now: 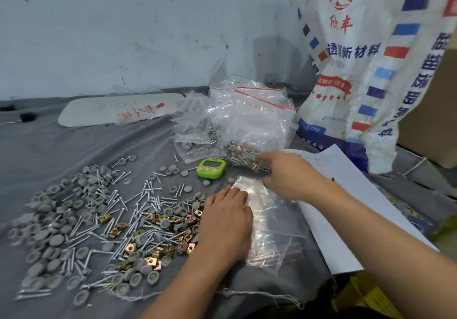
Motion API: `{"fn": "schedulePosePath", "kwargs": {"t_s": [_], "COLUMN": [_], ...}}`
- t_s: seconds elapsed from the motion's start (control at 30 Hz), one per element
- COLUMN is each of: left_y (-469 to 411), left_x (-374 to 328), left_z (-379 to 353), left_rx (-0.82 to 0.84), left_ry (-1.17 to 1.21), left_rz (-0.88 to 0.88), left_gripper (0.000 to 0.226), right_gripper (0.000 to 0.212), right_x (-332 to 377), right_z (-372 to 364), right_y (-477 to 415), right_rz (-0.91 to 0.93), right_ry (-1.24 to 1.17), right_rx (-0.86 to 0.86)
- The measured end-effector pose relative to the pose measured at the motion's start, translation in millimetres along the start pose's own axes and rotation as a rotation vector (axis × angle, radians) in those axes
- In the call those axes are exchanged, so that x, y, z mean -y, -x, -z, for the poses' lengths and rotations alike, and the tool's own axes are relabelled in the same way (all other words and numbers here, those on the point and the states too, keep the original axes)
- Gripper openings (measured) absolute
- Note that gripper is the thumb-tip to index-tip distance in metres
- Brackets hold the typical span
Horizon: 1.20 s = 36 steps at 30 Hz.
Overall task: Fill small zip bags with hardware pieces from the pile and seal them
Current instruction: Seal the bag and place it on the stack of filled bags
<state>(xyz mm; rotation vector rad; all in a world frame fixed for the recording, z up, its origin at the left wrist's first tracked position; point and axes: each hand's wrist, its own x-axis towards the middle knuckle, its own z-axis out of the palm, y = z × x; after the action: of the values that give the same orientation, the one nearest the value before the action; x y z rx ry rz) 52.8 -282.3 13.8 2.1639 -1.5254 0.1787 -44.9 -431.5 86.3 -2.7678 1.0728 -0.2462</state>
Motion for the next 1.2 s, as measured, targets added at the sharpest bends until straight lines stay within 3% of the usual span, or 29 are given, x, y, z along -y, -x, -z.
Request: {"fn": "schedulePosePath", "kwargs": {"t_s": [0.1,0.3,0.37,0.43,0.47,0.6,0.7,0.77,0.83,0.97,1.07,1.17,1.2], "left_y": [0,5,5,6,6,2,1,2,2,2,4,9,10], "left_x": [-2,-16,-21,-24,-24,-20,-15,-15,-14,-11,-6,-5,-6], "left_z": [0,9,10,12,12,15,20,24,28,36,35,28,25], "left_rx": [0.024,0.103,0.163,0.193,0.188,0.103,0.069,0.068,0.042,-0.013,-0.031,-0.050,-0.074], "left_ry": [-0.005,-0.195,-0.290,-0.342,-0.341,-0.197,-0.087,-0.051,-0.046,0.010,-0.037,-0.108,-0.122], "left_rz": [0.009,0.142,0.160,0.156,0.152,0.179,0.177,0.188,0.200,0.191,0.165,0.122,0.117], "left_gripper": [0.031,0.039,0.043,0.044,0.043,0.034,0.026,0.024,0.025,0.030,0.029,0.008,0.014], "right_gripper": [0.051,0.064,0.053,0.028,0.024,0.050,0.037,0.019,0.015,0.032,0.050,0.059,0.058], "right_x": [-11,-52,-59,-55,-50,0,31,37,37,41,28,11,9], "right_z": [-20,-21,-14,-6,-3,-10,-20,-20,-17,-4,3,-12,-25], "right_y": [30,48,48,49,49,49,45,39,34,9,-28,-56,-58], "right_rz": [-0.036,-0.089,-0.110,-0.119,-0.121,-0.070,-0.065,-0.091,-0.161,-0.225,-0.180,-0.190,-0.152], "right_ry": [0.030,-0.032,-0.043,-0.013,-0.024,-0.101,-0.087,-0.107,-0.269,-0.720,-0.595,-0.276,-0.188], "right_rx": [0.161,0.136,0.156,0.190,0.187,0.225,0.312,0.282,0.190,-0.088,-0.220,-0.136,-0.108]}}
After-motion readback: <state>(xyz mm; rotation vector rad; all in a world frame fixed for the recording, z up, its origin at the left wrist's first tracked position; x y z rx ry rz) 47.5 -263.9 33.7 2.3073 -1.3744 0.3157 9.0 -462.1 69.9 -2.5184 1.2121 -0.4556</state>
